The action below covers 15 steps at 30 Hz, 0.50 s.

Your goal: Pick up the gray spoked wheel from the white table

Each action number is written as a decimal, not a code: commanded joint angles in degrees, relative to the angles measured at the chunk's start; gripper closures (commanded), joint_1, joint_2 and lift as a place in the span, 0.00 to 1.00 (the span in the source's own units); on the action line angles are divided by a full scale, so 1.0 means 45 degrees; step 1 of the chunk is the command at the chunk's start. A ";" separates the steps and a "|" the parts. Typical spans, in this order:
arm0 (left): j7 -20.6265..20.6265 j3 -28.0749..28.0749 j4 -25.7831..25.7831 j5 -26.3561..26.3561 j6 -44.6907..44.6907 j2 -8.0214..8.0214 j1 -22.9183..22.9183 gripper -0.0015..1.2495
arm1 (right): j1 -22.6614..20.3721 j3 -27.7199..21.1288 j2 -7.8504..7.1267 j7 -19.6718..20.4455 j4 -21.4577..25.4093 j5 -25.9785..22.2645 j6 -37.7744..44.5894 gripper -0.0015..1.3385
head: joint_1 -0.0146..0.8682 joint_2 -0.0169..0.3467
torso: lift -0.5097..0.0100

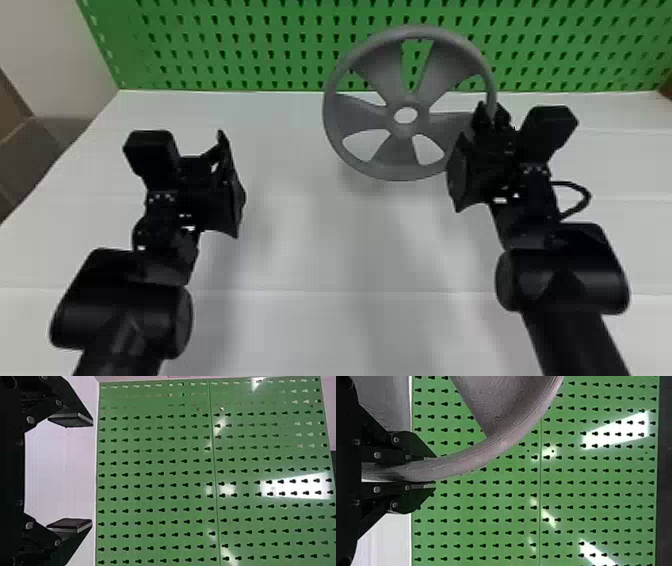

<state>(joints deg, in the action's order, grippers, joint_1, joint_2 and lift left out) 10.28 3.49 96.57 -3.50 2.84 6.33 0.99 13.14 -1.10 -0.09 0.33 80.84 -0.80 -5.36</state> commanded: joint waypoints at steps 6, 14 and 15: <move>0.0000 0.0006 0.0005 -0.0023 -0.0006 0.0000 0.0014 0.29 | -0.0009 0.0010 0.0031 0.0004 0.0024 0.0022 0.0000 0.85 | 0.90 0.20 | 0.79; 0.0000 0.0026 0.0005 -0.0023 -0.0006 0.0000 0.0034 0.29 | -0.0009 0.0049 0.0031 0.0004 0.0043 0.0041 0.0059 0.85 | 0.90 0.20 | 0.79; 0.0000 0.0006 0.0005 -0.0023 -0.0006 0.0000 0.0034 0.29 | -0.0009 0.0068 0.0031 0.0004 0.0043 0.0041 0.0078 0.85 | 0.90 0.20 | 0.79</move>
<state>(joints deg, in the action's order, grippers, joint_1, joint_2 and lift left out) 10.28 3.52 96.58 -3.60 2.81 6.33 1.14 13.09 -0.89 -0.09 0.33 80.99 -0.65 -5.21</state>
